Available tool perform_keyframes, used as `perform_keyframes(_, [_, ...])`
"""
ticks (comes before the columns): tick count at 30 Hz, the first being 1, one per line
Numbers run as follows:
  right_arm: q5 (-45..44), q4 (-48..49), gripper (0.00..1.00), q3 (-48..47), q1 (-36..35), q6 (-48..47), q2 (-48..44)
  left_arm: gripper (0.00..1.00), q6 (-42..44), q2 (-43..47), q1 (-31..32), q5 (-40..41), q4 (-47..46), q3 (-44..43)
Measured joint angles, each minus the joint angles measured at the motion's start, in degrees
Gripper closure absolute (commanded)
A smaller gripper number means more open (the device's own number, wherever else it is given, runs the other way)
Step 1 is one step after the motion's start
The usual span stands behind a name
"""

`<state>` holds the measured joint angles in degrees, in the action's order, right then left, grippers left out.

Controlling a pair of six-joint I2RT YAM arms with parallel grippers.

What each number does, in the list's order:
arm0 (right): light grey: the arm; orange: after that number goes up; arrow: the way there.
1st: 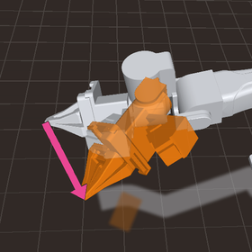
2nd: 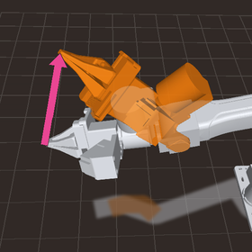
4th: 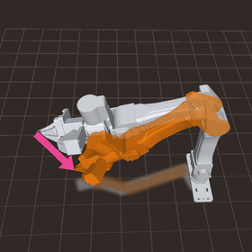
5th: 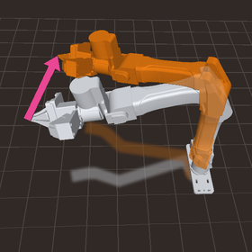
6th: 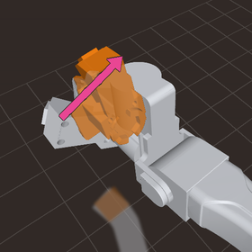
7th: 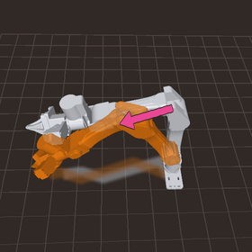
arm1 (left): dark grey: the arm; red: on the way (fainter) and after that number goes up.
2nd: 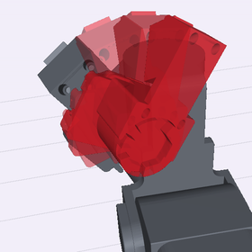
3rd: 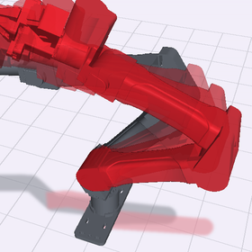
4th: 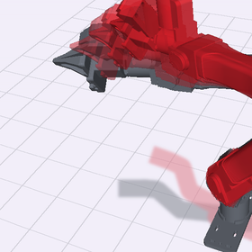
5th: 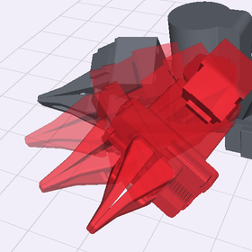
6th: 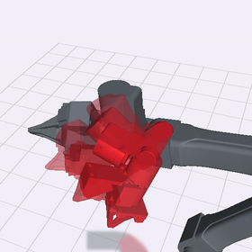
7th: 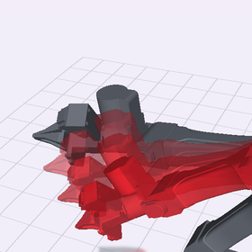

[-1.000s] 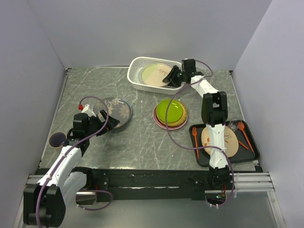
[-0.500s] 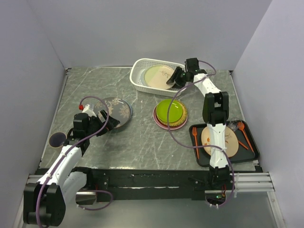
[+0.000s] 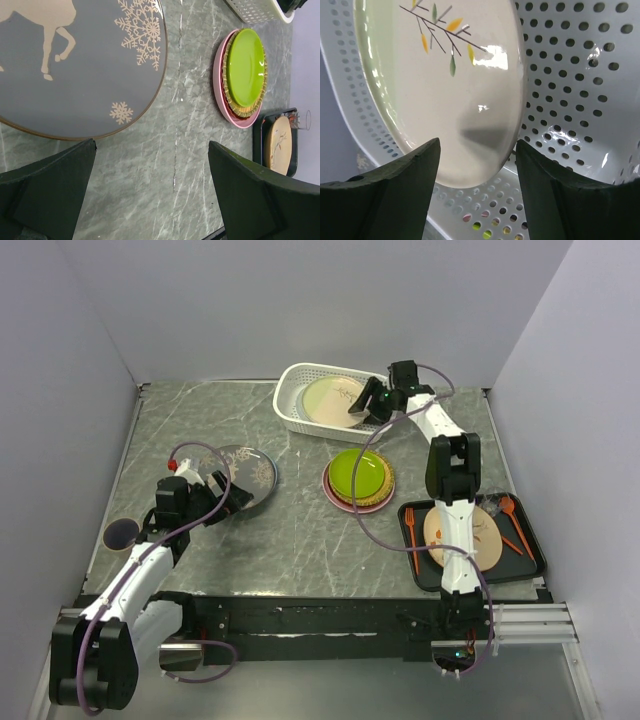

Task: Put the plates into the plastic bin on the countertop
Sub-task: Place the plate in the plastic bin, then pick up the plate at the center of the board.

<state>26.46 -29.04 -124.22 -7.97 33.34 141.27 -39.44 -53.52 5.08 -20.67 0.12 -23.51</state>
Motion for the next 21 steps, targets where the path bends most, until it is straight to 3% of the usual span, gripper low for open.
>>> perform_keyframes(9, [-5.3,7.2,0.28,17.7,-0.7,0.1,-10.1,0.01,-0.2,0.2,0.0,0.1,0.0,0.0])
perform_keyframes(21, [-9.4,9.4,0.28,17.4,0.5,1.6,-15.9,0.01,-0.4,0.7,0.0,5.0,3.2,-0.7])
